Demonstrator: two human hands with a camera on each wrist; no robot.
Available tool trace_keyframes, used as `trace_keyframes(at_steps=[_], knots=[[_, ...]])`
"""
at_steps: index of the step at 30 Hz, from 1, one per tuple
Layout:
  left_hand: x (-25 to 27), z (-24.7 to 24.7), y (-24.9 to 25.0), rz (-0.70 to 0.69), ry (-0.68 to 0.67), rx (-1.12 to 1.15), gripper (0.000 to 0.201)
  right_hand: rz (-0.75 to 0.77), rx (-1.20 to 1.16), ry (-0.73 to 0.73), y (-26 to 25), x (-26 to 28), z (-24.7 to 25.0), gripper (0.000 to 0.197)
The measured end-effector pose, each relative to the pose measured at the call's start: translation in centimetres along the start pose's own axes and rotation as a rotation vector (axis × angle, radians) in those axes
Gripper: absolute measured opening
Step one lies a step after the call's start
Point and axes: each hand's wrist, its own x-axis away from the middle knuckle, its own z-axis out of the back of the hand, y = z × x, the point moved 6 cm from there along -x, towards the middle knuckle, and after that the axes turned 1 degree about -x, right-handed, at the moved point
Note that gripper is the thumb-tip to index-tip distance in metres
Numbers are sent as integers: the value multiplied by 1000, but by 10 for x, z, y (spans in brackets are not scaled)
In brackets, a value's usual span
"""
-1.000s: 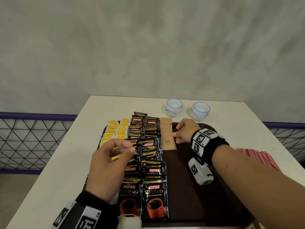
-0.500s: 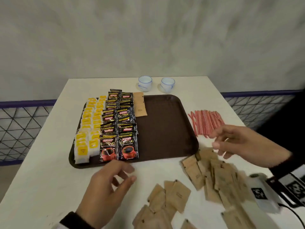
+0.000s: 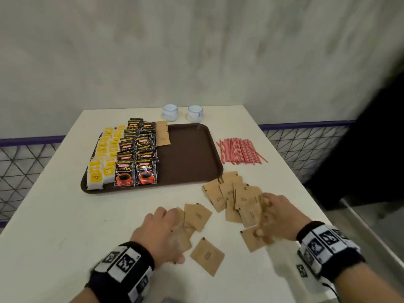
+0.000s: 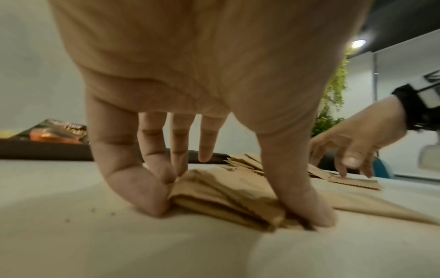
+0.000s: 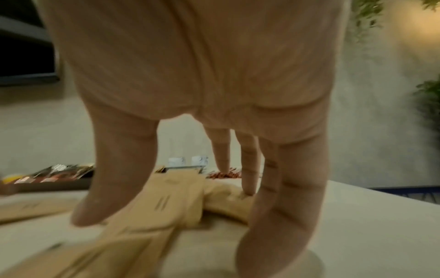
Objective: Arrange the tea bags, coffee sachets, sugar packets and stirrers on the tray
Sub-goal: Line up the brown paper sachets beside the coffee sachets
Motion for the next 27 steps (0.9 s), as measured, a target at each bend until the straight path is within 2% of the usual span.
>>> trace_keyframes(at_steps=[2, 5, 10, 14, 16, 18, 21, 23, 25, 27], knots=[[-5, 0, 1, 19, 24, 64, 96, -35, -21, -25, -3, 3, -8, 92], [-12, -1, 7, 86, 17, 150, 87, -13, -43, -38, -14, 4, -16, 80], [-16, 1, 5, 122, 86, 217, 35, -10, 22, -22, -26, -2, -23, 55], [-12, 4, -1, 112, 142, 223, 18, 44, 59, 6, -30, -4, -24, 40], [-10, 4, -8, 123, 165, 380, 15, 66, -5, 34, -29, -3, -24, 24], [-9, 6, -14, 99, 189, 584, 21, 97, -75, 106, -28, -2, -21, 9], [0, 20, -19, 80, 237, 738, 28, 146, -247, 216, -29, -2, -14, 24], [9, 34, -14, 45, 281, 801, 18, 201, -344, 261, -40, 0, -9, 28], [12, 46, -9, -16, 316, 929, 12, 258, -503, 220, -58, 1, -6, 25], [14, 59, -3, -72, 338, 1029, 8, 307, -708, 88, -81, 1, -6, 15]])
